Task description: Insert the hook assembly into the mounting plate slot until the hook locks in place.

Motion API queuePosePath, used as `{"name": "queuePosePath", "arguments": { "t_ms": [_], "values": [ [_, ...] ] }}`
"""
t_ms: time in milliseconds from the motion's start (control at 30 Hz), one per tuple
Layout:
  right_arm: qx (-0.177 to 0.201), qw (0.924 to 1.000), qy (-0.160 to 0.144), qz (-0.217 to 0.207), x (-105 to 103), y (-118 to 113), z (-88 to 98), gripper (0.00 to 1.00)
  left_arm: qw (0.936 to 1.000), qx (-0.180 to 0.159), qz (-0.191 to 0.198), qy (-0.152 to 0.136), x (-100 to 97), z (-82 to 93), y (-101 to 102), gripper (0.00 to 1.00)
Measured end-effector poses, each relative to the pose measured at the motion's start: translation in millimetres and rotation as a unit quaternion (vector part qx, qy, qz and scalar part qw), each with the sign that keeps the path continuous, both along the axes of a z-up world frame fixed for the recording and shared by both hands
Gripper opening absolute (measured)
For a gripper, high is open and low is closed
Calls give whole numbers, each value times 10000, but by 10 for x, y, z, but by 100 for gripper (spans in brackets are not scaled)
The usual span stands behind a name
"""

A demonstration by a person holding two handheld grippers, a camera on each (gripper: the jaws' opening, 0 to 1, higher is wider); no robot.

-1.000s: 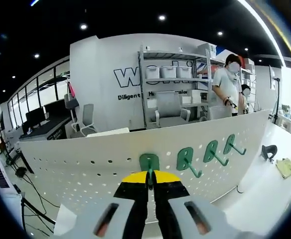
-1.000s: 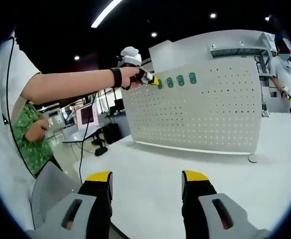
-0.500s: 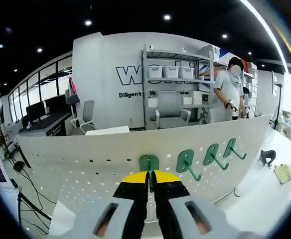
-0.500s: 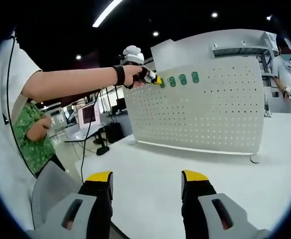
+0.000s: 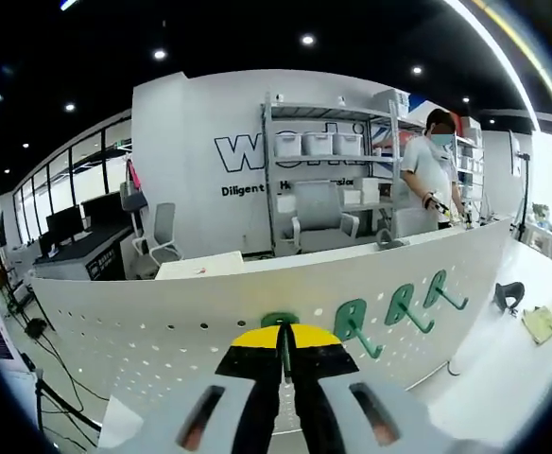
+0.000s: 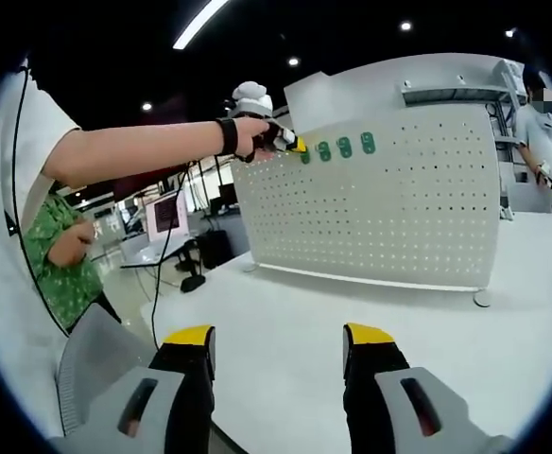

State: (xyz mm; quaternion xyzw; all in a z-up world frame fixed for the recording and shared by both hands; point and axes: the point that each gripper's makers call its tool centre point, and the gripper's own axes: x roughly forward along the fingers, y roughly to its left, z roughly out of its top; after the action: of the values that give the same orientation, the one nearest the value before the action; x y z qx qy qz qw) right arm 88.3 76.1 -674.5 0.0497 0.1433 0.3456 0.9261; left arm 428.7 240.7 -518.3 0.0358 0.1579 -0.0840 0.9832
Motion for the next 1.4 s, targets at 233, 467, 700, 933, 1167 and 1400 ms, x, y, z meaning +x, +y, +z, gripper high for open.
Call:
{"name": "queuePosePath", "arguments": {
  "t_ms": [233, 467, 700, 933, 1167, 1400],
  "values": [
    [-21, 10000, 21, 55, -9, 25, -10, 55, 9996, 155, -214, -139, -15, 28, -27, 6],
    [-27, 10000, 41, 50, -5, 21, -23, 54, 9994, 157, -244, -213, -6, 51, -18, 5],
    [-37, 10000, 34, 70, -15, 35, -25, 54, 9994, 179, -274, -126, -14, -4, -6, 5],
    [-34, 10000, 40, 80, -7, 38, -27, 54, 9988, 305, -344, -185, -18, 6, -13, 9],
    [-46, 9999, 69, 75, -13, 34, -46, 54, 9984, 341, -383, -258, -15, 22, -22, 11],
    [-48, 10000, 63, 61, -5, 25, -44, 53, 9976, 424, -417, -340, -31, 2, -22, 17]
  ]
}}
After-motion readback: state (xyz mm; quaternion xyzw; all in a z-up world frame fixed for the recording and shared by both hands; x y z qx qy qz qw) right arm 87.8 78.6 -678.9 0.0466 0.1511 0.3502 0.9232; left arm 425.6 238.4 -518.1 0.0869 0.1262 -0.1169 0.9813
